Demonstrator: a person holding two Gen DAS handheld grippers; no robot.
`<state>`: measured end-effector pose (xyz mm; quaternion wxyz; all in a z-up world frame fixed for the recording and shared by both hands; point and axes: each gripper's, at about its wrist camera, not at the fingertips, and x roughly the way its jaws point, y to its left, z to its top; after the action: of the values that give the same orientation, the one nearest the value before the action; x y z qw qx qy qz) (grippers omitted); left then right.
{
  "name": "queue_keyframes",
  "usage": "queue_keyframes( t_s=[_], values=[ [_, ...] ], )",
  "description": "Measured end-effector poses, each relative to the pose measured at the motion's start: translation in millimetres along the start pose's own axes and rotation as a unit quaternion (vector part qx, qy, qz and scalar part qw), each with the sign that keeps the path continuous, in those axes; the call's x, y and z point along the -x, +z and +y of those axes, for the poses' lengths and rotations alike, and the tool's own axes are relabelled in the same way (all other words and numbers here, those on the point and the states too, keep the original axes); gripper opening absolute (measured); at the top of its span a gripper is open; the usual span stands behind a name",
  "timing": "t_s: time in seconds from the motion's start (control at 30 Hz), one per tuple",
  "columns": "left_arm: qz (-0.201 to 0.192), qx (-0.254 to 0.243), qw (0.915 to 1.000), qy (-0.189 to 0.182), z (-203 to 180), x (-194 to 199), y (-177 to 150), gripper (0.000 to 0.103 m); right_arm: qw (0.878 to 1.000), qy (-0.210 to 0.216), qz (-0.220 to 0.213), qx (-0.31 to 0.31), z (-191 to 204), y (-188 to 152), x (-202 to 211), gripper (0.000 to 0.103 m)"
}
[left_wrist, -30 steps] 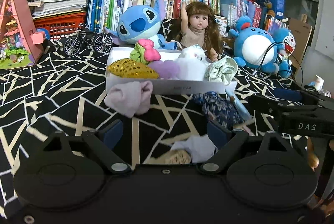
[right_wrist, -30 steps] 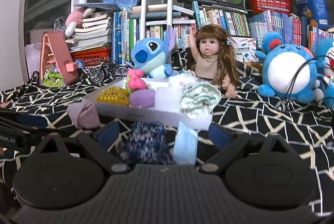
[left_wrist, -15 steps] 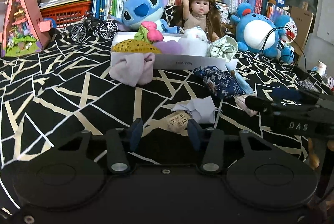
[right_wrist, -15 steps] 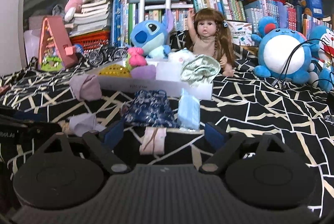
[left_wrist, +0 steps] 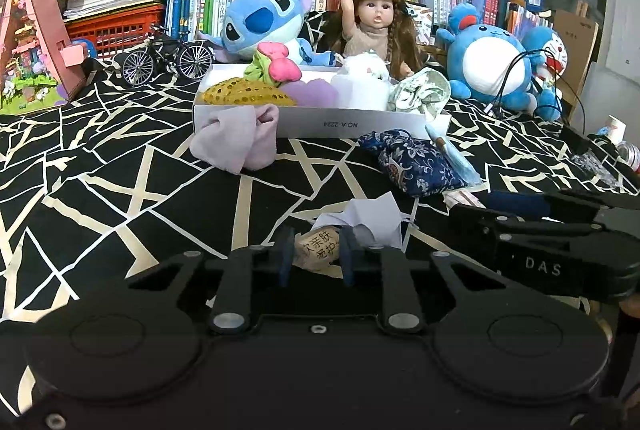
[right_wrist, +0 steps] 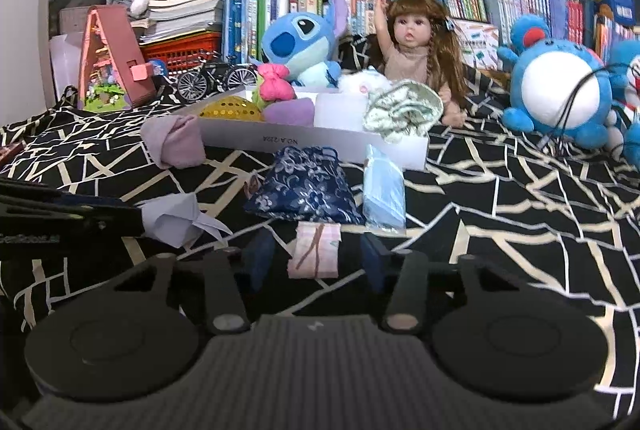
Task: Organize soft objects
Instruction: 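Grasp the beige printed packet with the left tool while the right tool grasps the pink striped packet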
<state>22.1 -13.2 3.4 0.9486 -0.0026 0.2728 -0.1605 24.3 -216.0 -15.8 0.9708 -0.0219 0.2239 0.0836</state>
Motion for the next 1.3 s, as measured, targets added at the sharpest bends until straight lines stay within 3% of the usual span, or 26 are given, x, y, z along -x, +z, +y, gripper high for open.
queue_keyframes(
  t_s=[0.1,0.4,0.5,0.67,0.8,1.13,1.3],
  values=[
    [0.003,-0.003,1.0,0.001,3,2,-2,0.021,1.0,-0.002,0.005,-0.004,-3,-3,0,0.042],
    [0.006,0.003,0.9998,0.019,15,8,-4,0.022,1.0,-0.019,0.005,-0.009,-11,-3,3,0.041],
    [0.002,0.003,0.9998,0.017,13,8,-3,0.037,1.0,-0.028,0.006,-0.013,-13,-2,3,0.042],
    [-0.003,-0.002,0.9999,0.012,3,4,-1,0.038,0.999,-0.043,0.005,-0.013,-17,-3,4,0.043],
    [0.003,0.002,0.9997,0.023,-3,-4,-1,0.038,0.998,-0.057,0.006,-0.021,-22,-3,5,0.056],
    [-0.001,-0.002,0.9992,0.041,-6,-12,-2,0.037,0.994,-0.097,0.012,-0.046,-38,-4,6,0.066],
    [-0.004,-0.004,0.9989,0.046,-7,-12,-2,0.037,0.997,-0.039,-0.005,-0.071,-41,-6,11,0.08]
  ],
)
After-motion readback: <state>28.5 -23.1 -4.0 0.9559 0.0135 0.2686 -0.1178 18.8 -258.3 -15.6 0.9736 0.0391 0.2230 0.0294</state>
